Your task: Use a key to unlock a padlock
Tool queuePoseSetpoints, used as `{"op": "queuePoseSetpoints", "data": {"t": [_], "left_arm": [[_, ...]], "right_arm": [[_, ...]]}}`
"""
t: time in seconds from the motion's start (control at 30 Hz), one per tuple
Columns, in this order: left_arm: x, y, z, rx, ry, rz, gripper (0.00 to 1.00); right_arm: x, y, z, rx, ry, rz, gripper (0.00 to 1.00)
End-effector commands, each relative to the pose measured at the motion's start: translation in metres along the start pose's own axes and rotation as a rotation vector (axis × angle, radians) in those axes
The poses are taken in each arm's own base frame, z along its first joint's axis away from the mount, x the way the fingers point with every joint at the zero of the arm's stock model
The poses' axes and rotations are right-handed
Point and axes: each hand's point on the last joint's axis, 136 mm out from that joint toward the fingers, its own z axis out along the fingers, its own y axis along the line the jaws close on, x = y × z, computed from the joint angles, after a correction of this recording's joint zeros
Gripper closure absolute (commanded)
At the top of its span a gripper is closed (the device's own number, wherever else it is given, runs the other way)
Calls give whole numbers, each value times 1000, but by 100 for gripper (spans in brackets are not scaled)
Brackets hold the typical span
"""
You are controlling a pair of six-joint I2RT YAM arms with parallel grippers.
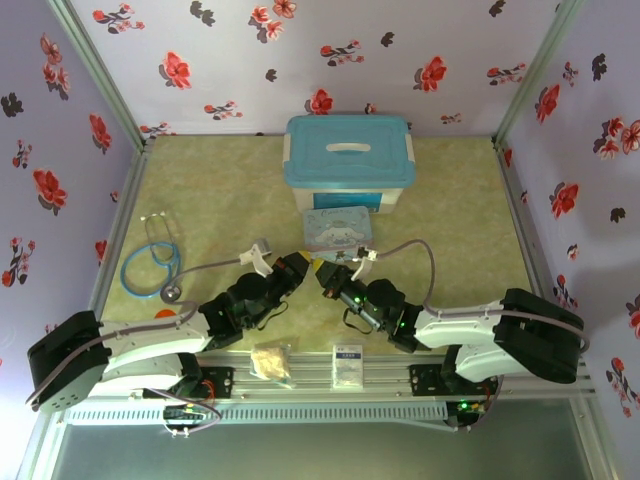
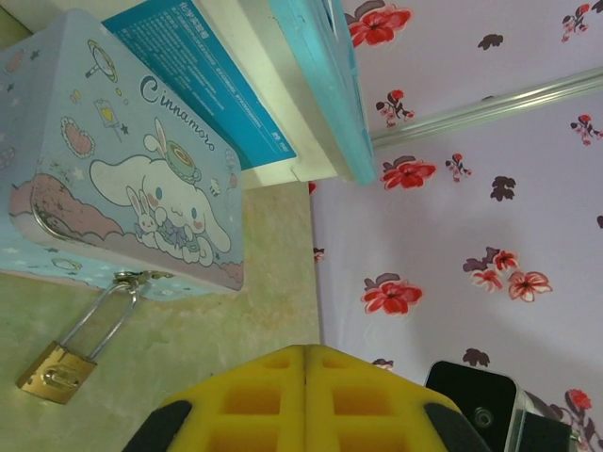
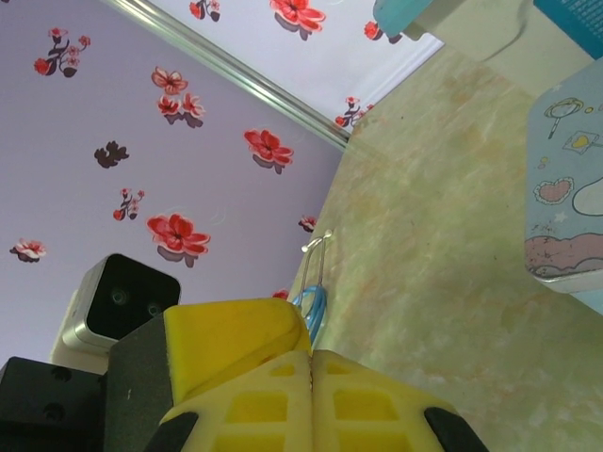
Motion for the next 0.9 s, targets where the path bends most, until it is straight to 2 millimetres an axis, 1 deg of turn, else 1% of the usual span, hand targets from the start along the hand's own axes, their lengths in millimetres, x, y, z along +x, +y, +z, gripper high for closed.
{"op": "queuePoseSetpoints", "data": {"t": [0.0,0.03,0.1,0.13,0.2,0.27,0.33,0.37,0.43,0.53,0.6,0.67,0.87], "left_arm": [[-11,-23,-2,59,-7,117,100],[-9,-29,-2,70,35,163,100],[-4,-36,-4,73,116,241,100],[-3,-40,-6,81,155,279,100],[-3,-45,-9,103,221,327,100],[-3,-53,-12,147,284,362,100],[4,-69,-16,228,367,414,100],[9,-74,-18,252,413,438,100],[21,-82,-21,281,507,507,100],[28,-88,-23,319,552,528,100],[32,-96,-25,363,572,526,100],[37,-103,-29,397,615,532,100],[35,-101,-29,394,607,526,100]], "right_arm": [[-1,6,-6,-63,94,11,74],[-6,5,-10,-88,135,32,58],[-10,9,-17,-132,240,32,42],[-10,12,-23,-141,291,4,37],[-9,17,-33,-136,349,-78,34],[-15,22,-42,-138,349,-135,29],[-21,32,-49,-183,328,-152,26],[-23,36,-50,-209,323,-149,25],[-26,52,-51,-289,310,-144,25],[-29,67,-49,-378,292,-134,26],[-29,70,-45,-395,292,-143,30],[-29,68,-41,-389,290,-150,39],[-30,70,-44,-417,269,-143,55]]}}
